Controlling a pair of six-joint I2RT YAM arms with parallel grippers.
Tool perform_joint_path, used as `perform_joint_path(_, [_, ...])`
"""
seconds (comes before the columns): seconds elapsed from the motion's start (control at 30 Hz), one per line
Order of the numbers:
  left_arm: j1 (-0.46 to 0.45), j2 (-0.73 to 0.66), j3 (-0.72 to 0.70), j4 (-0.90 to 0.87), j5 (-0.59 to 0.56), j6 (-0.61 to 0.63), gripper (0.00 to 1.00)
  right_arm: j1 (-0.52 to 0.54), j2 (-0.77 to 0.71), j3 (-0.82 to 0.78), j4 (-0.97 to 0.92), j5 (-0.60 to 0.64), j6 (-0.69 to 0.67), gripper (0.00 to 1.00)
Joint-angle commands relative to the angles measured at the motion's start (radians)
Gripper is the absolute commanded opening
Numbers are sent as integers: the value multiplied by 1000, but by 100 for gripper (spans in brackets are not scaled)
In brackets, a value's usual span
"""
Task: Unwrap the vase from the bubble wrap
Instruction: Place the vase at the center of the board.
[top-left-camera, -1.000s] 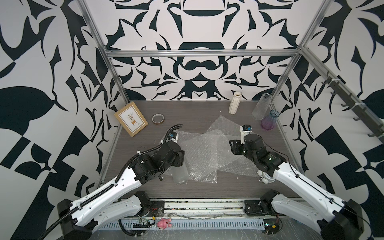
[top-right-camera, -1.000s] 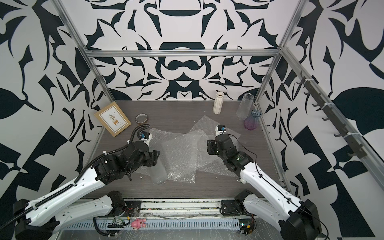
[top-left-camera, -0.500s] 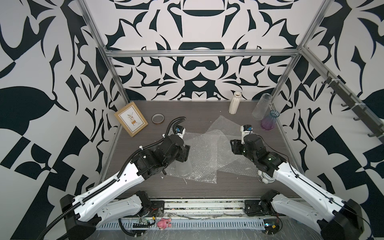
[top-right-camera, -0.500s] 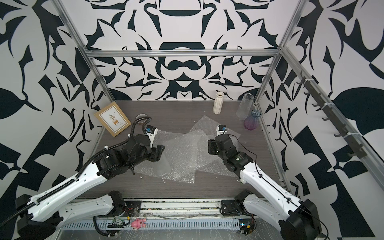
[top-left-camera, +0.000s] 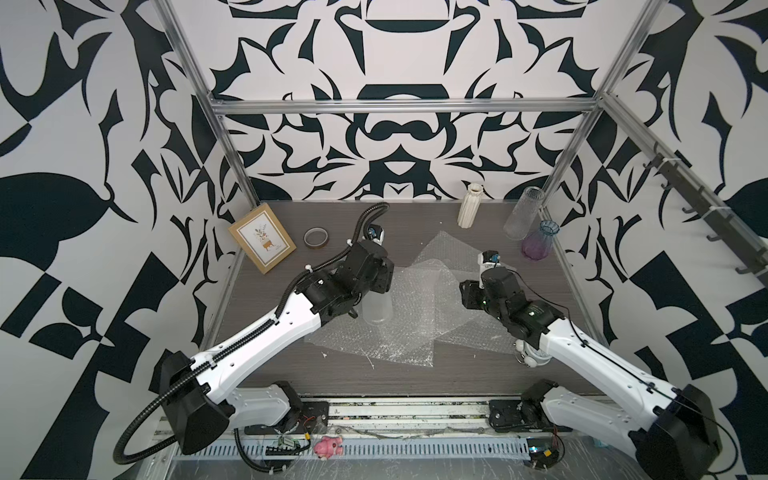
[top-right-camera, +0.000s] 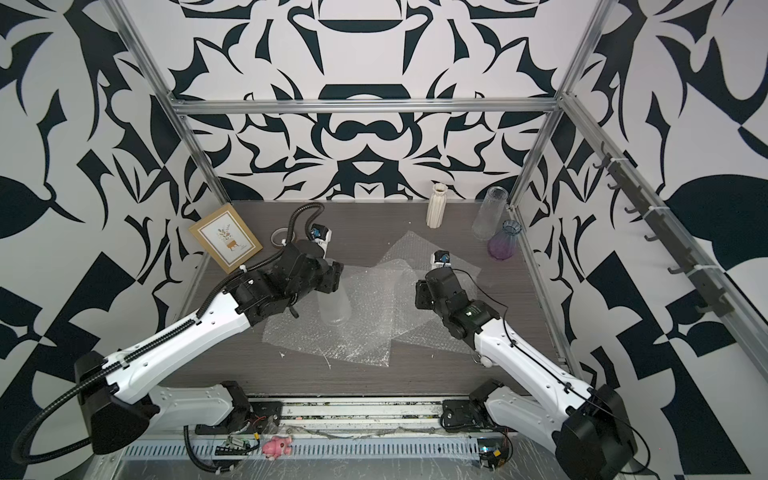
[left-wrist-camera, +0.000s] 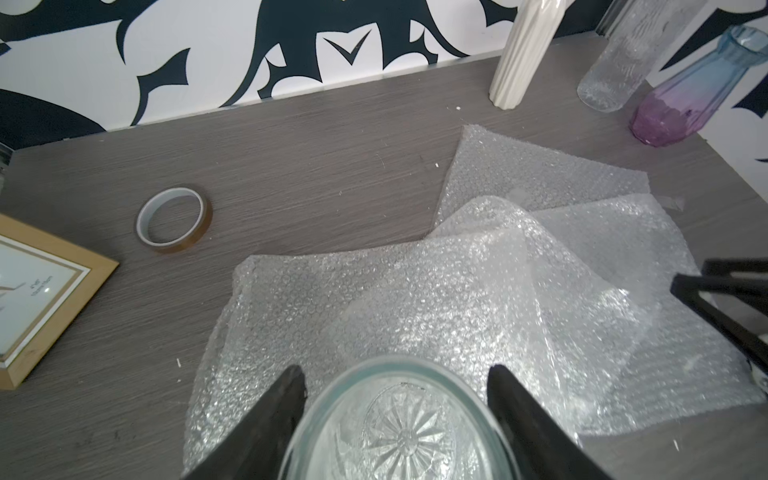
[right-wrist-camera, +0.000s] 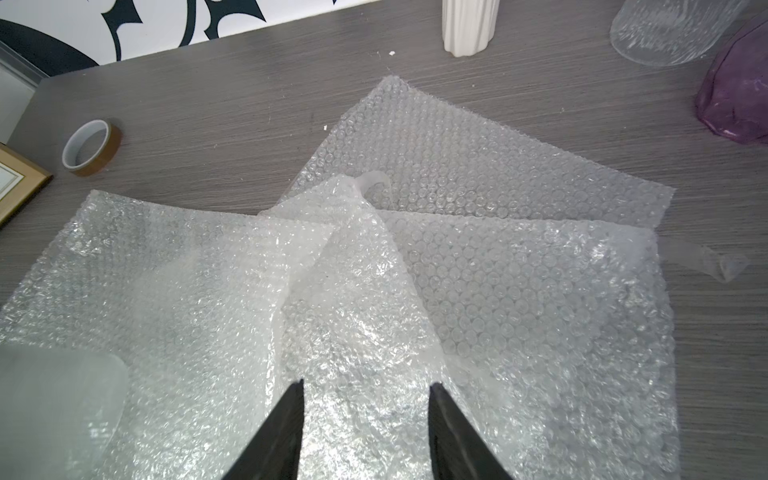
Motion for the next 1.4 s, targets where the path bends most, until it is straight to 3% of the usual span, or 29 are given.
perform_joint_path(0.0, [54, 54, 74, 159, 20, 4, 39, -3, 1, 37, 14, 31, -17, 50])
perform_joint_path(0.5, [222, 423, 346, 369, 105, 115, 39, -2, 59, 36, 86, -4, -61, 50])
perform_joint_path(0.93, [282, 736, 636, 472, 150, 265, 40, -3, 65, 29, 119, -57, -101, 50])
perform_joint_path(1.37, [320, 919, 805, 537, 156, 315, 39, -3, 98, 31, 191, -50, -167, 52])
